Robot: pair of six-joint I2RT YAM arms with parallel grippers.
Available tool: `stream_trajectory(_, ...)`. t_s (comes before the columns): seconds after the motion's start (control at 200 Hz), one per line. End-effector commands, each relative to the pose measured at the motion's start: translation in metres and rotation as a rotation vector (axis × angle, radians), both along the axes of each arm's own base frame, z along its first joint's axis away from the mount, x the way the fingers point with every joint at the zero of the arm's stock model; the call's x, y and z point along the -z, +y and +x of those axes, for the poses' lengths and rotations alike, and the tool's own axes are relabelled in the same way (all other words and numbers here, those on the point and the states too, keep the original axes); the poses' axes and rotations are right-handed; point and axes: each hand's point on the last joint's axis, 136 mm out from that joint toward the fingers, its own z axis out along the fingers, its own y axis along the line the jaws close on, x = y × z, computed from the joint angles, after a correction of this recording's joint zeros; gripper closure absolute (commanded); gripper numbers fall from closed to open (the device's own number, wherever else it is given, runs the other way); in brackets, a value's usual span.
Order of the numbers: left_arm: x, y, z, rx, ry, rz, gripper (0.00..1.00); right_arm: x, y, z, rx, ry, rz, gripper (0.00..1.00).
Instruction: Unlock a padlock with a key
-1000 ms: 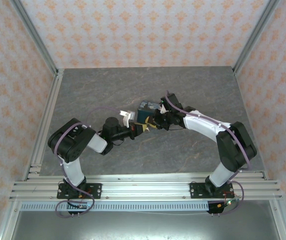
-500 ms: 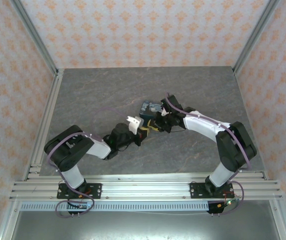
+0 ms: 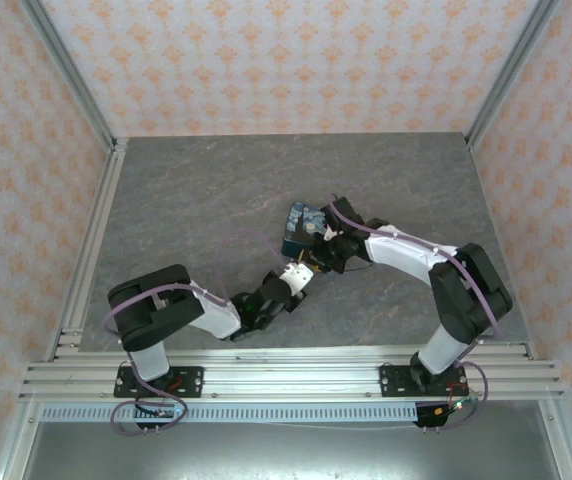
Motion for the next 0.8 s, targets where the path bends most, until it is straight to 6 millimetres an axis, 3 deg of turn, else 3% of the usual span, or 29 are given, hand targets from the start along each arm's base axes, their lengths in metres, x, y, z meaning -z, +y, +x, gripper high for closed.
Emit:
stream_trajectory(0.0,-0.006,-0.037,-0.02,0.133,-0.037,0.04,1.0,-0.011,0.026,0.001,-0.011,0.023,0.129,1.0)
stream_trajectory(0.21,-0.011,-0.03,-0.002,0.153,0.172,-0.305,1.0,-0.005,0.027,-0.007,-0.011,0.037,0.135,1.0)
stream_trajectory(0.22,-0.018,-0.031,0.0,0.159,0.16,-0.341,1.0,-0.004,0.027,-0.007,-0.01,0.038,0.135,1.0)
stream_trajectory(0.37,-0.029,-0.022,0.009,0.209,0.258,-0.558,1.0,-0.005,0.028,-0.009,-0.016,0.035,0.146,1.0)
stream_trajectory(0.796,-0.057,-0.017,0.016,0.382,0.381,-0.758,1.0,-0.003,0.023,-0.019,-0.085,0.069,0.151,1.0)
